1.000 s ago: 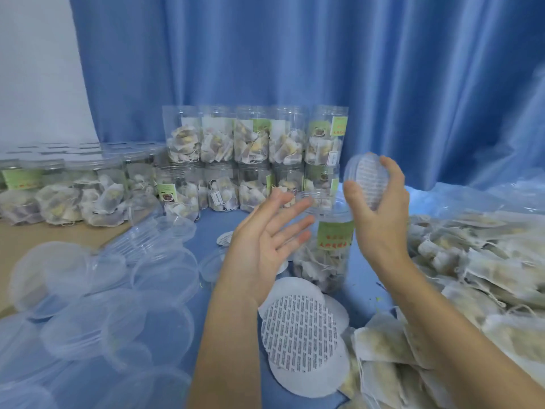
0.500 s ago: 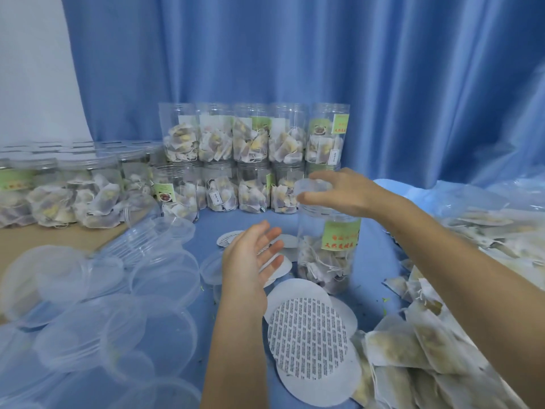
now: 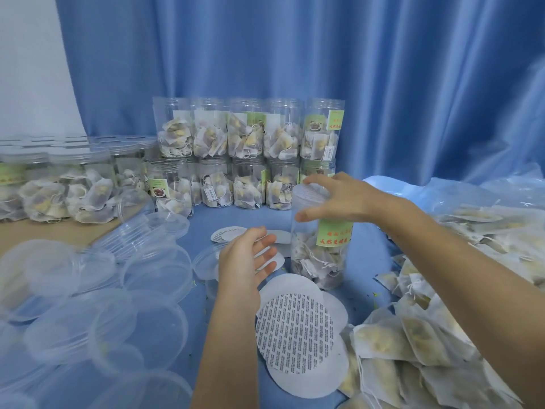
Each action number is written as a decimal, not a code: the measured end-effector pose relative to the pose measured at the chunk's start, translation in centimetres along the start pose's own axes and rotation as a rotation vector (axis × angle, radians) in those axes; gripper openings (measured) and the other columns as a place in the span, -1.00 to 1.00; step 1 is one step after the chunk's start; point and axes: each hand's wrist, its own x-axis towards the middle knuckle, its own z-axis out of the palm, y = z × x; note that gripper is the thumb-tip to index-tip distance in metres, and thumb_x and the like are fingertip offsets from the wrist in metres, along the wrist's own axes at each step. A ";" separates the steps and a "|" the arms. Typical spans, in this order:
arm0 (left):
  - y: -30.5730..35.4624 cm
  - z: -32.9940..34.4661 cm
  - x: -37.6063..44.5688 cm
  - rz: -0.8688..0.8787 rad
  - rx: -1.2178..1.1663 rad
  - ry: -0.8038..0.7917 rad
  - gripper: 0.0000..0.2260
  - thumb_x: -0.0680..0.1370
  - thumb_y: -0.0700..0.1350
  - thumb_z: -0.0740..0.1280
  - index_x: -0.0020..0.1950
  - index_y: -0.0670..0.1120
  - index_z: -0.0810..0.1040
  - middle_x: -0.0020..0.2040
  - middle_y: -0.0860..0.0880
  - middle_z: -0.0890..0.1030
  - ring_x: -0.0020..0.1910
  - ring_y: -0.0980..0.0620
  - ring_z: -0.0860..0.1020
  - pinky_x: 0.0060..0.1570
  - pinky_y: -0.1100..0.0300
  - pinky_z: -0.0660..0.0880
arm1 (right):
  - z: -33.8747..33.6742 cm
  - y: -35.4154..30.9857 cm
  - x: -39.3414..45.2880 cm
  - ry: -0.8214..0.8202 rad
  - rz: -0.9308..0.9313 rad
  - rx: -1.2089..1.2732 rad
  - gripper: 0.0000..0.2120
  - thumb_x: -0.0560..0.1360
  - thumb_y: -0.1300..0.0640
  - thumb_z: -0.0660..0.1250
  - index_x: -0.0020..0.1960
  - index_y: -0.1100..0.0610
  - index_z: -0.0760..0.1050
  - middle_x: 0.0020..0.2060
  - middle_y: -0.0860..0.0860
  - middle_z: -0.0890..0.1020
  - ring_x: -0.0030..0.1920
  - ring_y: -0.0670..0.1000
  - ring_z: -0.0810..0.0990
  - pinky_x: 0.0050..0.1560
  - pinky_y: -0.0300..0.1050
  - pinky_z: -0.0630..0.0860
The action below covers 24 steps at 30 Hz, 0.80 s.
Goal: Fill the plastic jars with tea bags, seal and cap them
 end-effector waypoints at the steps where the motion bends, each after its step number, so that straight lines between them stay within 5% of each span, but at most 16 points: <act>1: 0.0 0.0 -0.1 -0.007 0.004 0.000 -0.92 0.50 -0.14 0.34 -0.19 -0.07 0.54 -0.24 -0.01 0.67 -0.21 0.01 0.59 -0.28 0.19 0.50 | 0.2 0.1 -0.4 0.025 0.001 0.006 -0.20 0.23 -0.44 0.33 0.40 -0.35 0.14 0.39 0.07 0.27 0.34 0.14 0.36 0.16 -0.07 0.33; 9: -1.0 0.9 0.0 -0.036 0.088 0.046 -0.80 0.45 -0.04 0.43 -0.19 -0.11 0.47 -0.12 -0.06 0.49 -0.21 0.05 0.48 -0.06 0.17 0.46 | -0.1 -0.2 -4.6 0.387 -0.206 0.056 -0.23 0.24 -0.31 0.40 0.40 -0.28 0.26 0.35 -0.06 0.35 0.36 -0.01 0.34 0.34 -0.05 0.31; 11: -1.0 1.2 -0.3 -0.013 0.029 -0.026 -0.73 0.41 0.09 0.43 -0.04 -0.06 0.55 -0.02 -0.02 0.54 -0.04 0.05 0.54 0.08 0.14 0.46 | -1.0 -0.4 -5.3 0.532 -0.308 0.249 -0.26 0.25 -0.29 0.43 0.39 -0.25 0.30 0.27 -0.09 0.41 0.29 -0.12 0.37 0.32 -0.25 0.29; 13: -0.8 1.3 -0.6 -0.033 -0.102 -0.171 -0.44 0.31 0.24 0.38 0.24 0.01 0.52 0.18 -0.07 0.55 0.14 -0.12 0.56 0.17 0.00 0.49 | -1.4 -1.1 -5.9 0.585 -0.385 0.480 -0.29 0.23 -0.33 0.39 0.35 -0.29 0.30 0.22 -0.21 0.42 0.23 -0.32 0.35 0.21 -0.55 0.19; 16: -0.2 1.0 -0.8 0.087 -0.360 -0.302 -0.41 0.33 0.23 0.34 0.28 -0.03 0.50 0.16 -0.14 0.62 0.09 -0.14 0.62 0.04 -0.07 0.57 | -1.1 -2.1 -6.2 0.436 -0.415 0.581 -0.24 0.19 -0.39 0.31 0.34 -0.38 0.15 0.33 -0.23 0.32 0.31 -0.37 0.22 0.24 -0.59 0.10; 19: -0.1 0.0 -0.6 0.124 -0.454 -0.222 -0.52 0.31 0.13 0.40 0.17 -0.03 0.57 0.07 -0.11 0.67 0.05 -0.11 0.64 -0.07 -0.10 0.60 | -1.0 -1.6 -6.2 0.142 -0.459 0.641 -0.26 0.19 -0.36 0.32 0.33 -0.40 0.15 0.39 -0.23 0.27 0.42 -0.24 0.18 0.39 -0.24 0.17; 21: -0.5 -0.7 -0.2 0.129 -0.451 -0.173 -0.66 0.30 0.09 0.41 0.01 -0.01 0.63 -0.02 -0.09 0.69 -0.01 -0.12 0.66 -0.17 -0.09 0.61 | -1.5 -0.9 -6.5 0.036 -0.430 0.667 -0.25 0.17 -0.28 0.43 0.30 -0.43 0.22 0.31 -0.27 0.35 0.35 -0.22 0.32 0.30 -0.17 0.35; 24: -0.7 -0.7 -0.2 0.169 -0.409 -0.170 -0.84 0.32 0.03 0.41 -0.18 0.00 0.67 -0.08 -0.08 0.70 -0.05 -0.09 0.67 -0.11 -0.15 0.59 | -1.8 -0.3 -6.4 0.114 -0.342 0.530 -0.27 0.09 -0.36 0.45 0.23 -0.48 0.29 0.09 -0.22 0.53 0.03 -0.21 0.55 -0.06 -0.20 0.56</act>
